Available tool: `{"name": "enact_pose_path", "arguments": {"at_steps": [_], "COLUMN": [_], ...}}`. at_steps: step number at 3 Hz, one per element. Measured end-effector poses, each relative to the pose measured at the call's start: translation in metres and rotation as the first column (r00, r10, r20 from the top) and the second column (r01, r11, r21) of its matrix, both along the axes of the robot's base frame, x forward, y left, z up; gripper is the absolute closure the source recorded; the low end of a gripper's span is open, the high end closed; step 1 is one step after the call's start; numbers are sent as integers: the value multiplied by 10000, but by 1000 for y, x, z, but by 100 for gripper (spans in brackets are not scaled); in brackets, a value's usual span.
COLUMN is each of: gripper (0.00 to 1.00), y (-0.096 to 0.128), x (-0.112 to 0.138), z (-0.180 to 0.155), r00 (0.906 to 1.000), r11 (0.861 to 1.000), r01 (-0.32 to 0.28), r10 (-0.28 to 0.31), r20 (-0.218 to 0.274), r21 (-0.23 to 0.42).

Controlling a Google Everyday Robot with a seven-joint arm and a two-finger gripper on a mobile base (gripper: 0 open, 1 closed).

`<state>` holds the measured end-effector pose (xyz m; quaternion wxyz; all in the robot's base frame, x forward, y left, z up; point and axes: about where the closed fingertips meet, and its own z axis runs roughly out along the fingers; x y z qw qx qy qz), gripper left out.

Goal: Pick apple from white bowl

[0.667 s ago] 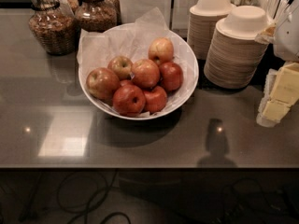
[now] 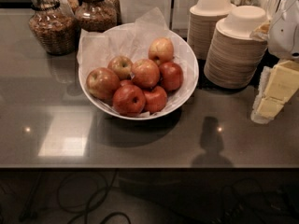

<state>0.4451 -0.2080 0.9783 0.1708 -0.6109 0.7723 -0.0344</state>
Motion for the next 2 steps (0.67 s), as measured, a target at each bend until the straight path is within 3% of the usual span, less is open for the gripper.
{"name": "enact_pose_path", "arguments": {"at_steps": [1, 2], "gripper": [0, 0], "y": [28, 28], "x": [11, 11], "z": [-1, -1], "r00": [9917, 9917], "r11": [9917, 9916], "r01": [-1247, -1248], "r10": [1235, 1237], "r20": [358, 359], "r21": [323, 326]}}
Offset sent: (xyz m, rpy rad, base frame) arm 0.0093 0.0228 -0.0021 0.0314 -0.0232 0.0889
